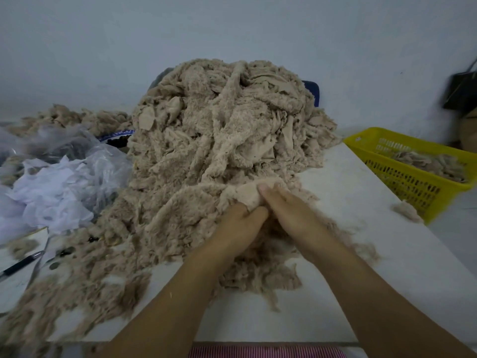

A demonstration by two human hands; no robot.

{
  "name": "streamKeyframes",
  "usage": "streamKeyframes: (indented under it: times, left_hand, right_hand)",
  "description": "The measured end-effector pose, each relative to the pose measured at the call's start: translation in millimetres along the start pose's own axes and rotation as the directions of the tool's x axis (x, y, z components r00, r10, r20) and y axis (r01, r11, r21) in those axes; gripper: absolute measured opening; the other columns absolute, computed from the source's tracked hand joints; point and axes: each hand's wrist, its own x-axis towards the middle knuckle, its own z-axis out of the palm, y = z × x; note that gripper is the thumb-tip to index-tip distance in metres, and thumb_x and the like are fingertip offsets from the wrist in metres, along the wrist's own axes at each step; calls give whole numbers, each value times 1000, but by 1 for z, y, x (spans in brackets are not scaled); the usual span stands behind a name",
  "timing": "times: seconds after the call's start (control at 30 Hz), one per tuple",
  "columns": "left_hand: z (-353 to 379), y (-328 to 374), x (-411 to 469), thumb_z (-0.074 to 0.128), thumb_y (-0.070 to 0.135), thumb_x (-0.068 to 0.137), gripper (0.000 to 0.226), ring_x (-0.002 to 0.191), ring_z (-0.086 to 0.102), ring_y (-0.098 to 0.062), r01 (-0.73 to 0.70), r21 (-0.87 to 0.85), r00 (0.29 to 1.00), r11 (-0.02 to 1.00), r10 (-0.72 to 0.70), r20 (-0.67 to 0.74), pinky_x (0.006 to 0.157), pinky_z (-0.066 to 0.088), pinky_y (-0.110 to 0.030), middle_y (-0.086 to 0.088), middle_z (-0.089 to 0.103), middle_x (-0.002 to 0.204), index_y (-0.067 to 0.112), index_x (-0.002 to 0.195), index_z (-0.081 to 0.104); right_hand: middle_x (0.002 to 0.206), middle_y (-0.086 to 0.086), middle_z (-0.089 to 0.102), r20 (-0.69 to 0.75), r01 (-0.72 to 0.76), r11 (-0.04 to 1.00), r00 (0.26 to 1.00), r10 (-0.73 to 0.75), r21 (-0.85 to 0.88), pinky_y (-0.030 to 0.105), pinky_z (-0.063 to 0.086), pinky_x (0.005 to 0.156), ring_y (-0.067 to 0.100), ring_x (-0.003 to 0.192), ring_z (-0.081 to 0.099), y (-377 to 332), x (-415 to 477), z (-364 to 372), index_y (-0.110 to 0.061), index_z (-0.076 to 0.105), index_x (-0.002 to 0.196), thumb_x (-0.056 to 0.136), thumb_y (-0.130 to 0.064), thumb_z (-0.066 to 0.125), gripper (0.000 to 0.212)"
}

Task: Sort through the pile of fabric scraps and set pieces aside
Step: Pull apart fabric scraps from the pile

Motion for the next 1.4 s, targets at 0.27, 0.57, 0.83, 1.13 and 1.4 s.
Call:
streamKeyframes:
  times: [0.27,0.57,0.83,1.13,1.4]
  left_hand:
    - [-23,7,20,60,26,97,25,88,74,-25,201,-814,958,544,-284,47,69,60,-34,-13,76,98,6,102,75]
    - [-61,3,44,37,30,108,38,62,54,-11,-29,-970,937,243,-333,-111,69,55,-30,5,53,57,17,76,55]
    - [-80,-15,46,32,50,106,52,76,58,-11,-96,-982,897,164,-412,-157,62,46,-19,-8,63,101,6,106,59]
    - [-16,11,22,69,37,92,41,90,66,-19,270,-767,910,582,-414,6,58,58,-24,-14,64,122,6,118,61]
    - [5,20,10,56,61,88,66,99,67,-28,272,-596,961,756,-188,201,91,53,-38,-18,69,95,-1,107,67]
  right_hand:
    - [51,-14,40,128,209,894,977,-172,-396,21,29,50,5,50,37,16,-11,-3,-24,35,63,102,-43,45,45]
    - [61,8,45,-169,50,983,982,-80,-175,31,29,57,17,53,38,23,-11,-31,-11,45,66,99,-36,51,42]
    - [87,14,74,-419,59,971,907,45,232,49,56,77,36,86,69,13,3,-53,-17,71,80,98,-34,52,32]
    - [98,4,75,-160,109,867,987,-35,487,28,57,70,18,90,72,10,11,-30,-17,66,104,103,-22,49,17]
    - [82,10,69,-11,115,919,993,-120,378,36,52,63,22,75,64,6,-2,-10,-27,69,78,78,-38,64,12]
